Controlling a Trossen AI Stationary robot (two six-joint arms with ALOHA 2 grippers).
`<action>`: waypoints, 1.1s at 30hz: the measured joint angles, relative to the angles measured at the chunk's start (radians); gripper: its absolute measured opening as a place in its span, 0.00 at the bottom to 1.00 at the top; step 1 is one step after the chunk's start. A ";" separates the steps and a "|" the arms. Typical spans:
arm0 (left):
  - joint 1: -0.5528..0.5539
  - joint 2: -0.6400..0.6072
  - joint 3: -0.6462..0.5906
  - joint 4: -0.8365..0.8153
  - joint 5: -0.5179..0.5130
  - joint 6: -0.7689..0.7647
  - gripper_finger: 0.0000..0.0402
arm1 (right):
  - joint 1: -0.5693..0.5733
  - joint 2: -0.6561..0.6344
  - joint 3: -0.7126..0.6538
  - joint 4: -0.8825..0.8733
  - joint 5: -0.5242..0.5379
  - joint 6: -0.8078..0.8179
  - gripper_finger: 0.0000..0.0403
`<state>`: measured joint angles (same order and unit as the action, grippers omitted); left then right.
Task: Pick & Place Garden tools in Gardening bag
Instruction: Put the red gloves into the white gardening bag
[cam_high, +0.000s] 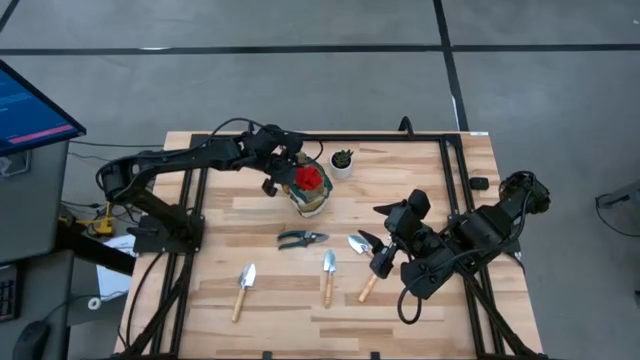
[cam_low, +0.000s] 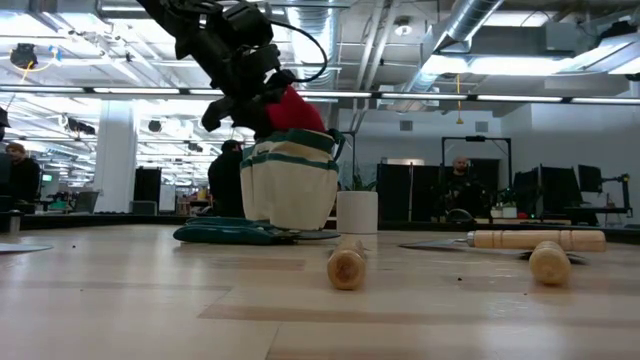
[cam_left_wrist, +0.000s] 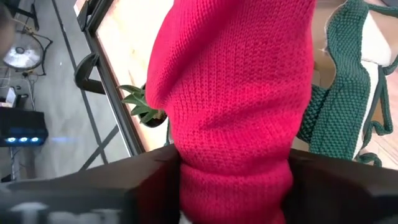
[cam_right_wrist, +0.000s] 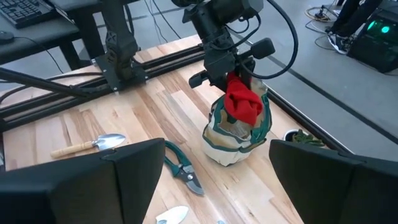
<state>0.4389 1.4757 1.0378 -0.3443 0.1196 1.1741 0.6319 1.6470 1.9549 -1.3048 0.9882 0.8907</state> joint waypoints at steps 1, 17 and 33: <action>0.000 0.000 0.000 0.000 0.000 0.000 0.36 | 0.000 0.000 0.000 0.000 0.000 0.001 0.70; -0.013 -0.025 -0.002 -0.008 -0.105 -0.003 0.61 | -0.007 0.000 0.000 -0.001 0.000 0.001 0.70; -0.013 -0.202 -0.003 -0.091 -0.061 -0.056 0.60 | -0.064 0.000 -0.001 0.000 -0.040 -0.056 0.70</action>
<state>0.4255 1.2733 1.0352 -0.4349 0.0589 1.1184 0.5675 1.6470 1.9541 -1.3045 0.9484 0.8346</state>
